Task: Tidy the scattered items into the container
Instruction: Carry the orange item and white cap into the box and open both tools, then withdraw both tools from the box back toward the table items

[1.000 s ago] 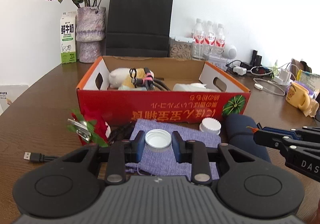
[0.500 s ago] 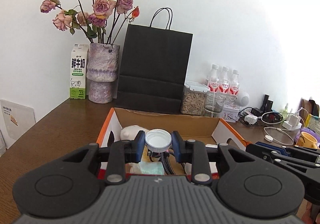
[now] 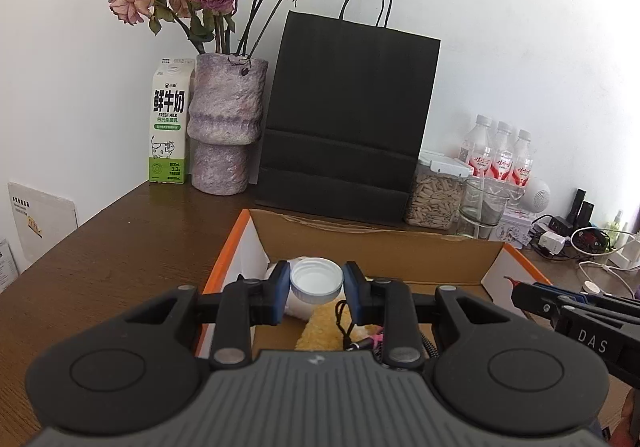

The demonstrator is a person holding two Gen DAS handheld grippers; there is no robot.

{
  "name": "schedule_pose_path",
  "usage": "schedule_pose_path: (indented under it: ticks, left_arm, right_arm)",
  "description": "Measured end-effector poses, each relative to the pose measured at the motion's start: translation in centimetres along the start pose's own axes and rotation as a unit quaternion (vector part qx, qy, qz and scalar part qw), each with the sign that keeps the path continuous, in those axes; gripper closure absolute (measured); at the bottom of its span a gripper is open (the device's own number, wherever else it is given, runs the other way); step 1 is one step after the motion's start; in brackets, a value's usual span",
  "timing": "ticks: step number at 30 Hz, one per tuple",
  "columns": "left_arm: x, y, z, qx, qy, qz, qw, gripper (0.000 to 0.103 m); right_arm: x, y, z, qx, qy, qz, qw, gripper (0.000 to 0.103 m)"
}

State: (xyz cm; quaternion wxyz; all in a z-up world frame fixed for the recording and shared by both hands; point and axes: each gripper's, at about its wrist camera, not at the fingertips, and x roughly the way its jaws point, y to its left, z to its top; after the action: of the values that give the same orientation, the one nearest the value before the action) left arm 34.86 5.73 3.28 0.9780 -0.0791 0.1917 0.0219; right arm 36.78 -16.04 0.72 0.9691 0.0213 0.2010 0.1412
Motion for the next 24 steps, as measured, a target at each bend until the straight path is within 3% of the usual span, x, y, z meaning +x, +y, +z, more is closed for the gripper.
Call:
schedule_pose_path:
  ticks: [6,8,10,12,13,24]
  left_arm:
    - [0.3,-0.3,-0.8,0.016,0.003,0.005,0.9999,0.073]
    - [0.2,-0.5,-1.0,0.021,0.001,0.014,0.9997,0.066]
    - [0.0,-0.4,-1.1,0.019,-0.004,0.018,0.9996,0.025]
    - [-0.5,-0.3,-1.2,0.016,-0.02,0.025,0.9994,0.001]
    - [-0.8,-0.3,-1.3,0.016,-0.03,0.027,0.9991,0.0]
    - [-0.9,0.0,-1.5,0.005,-0.02,0.035,0.9992,0.0]
  right_arm:
    - [0.3,-0.2,-1.1,-0.004,0.009,0.0,1.0,0.089]
    - [0.2,0.0,-1.1,-0.007,0.008,0.0,1.0,0.087]
    - [-0.1,0.1,-1.2,-0.01,0.005,0.002,1.0,0.068]
    - [-0.7,0.2,-1.3,-0.011,-0.003,-0.001,1.0,0.006]
    - [-1.1,0.4,-1.4,-0.013,-0.012,-0.007,1.0,0.0]
    - [-2.2,0.9,-1.7,-0.024,-0.02,-0.01,0.999,0.0]
